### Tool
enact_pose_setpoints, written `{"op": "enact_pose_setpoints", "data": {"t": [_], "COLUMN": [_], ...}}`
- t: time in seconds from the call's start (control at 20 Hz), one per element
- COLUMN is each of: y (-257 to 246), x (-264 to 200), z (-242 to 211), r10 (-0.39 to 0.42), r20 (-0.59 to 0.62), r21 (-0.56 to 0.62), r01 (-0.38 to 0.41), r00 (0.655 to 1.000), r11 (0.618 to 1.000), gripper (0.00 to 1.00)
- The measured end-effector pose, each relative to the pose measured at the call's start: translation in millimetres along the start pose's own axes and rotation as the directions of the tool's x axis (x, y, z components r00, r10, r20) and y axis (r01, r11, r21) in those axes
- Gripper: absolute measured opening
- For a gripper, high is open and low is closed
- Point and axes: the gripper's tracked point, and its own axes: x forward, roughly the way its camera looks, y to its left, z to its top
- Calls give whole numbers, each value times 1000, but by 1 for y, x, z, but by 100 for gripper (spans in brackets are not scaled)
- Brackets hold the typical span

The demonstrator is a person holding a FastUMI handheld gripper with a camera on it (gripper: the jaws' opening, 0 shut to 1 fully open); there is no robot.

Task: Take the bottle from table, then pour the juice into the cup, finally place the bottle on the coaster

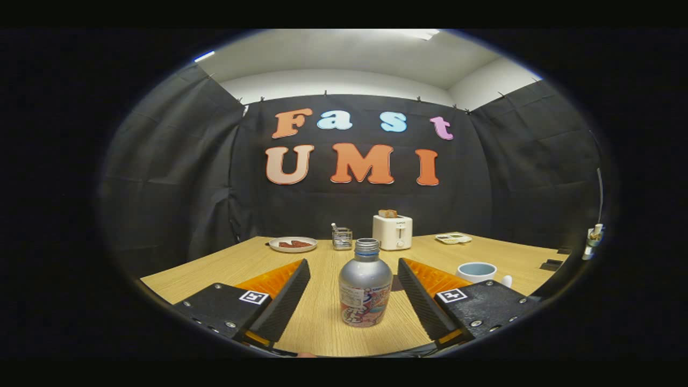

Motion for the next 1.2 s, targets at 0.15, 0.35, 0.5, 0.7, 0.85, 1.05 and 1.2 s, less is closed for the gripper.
{"op": "enact_pose_setpoints", "data": {"t": [0.15, 0.35, 0.5, 0.7, 0.85, 1.05, 1.2], "y": [-2, -8, -10, -10, -9, -13, -16], "x": [1, 3, 4, 7, 12, 16, 18], "z": [1, -3, -8, -19, -33, -53, -66], "r10": [-6, -21, -26, -25, -16, -22, -26], "r20": [2, -3, -15, -41, -77, -129, -167], "r21": [-1, 5, 11, 17, 43, 57, 56], "r01": [6, 21, 26, 26, 20, 30, 36], "r00": [1000, 1000, 1000, 999, 997, 991, 986], "r11": [1000, 1000, 1000, 1000, 999, 998, 998], "gripper": [97, 97, 98, 97, 98, 97, 98]}}
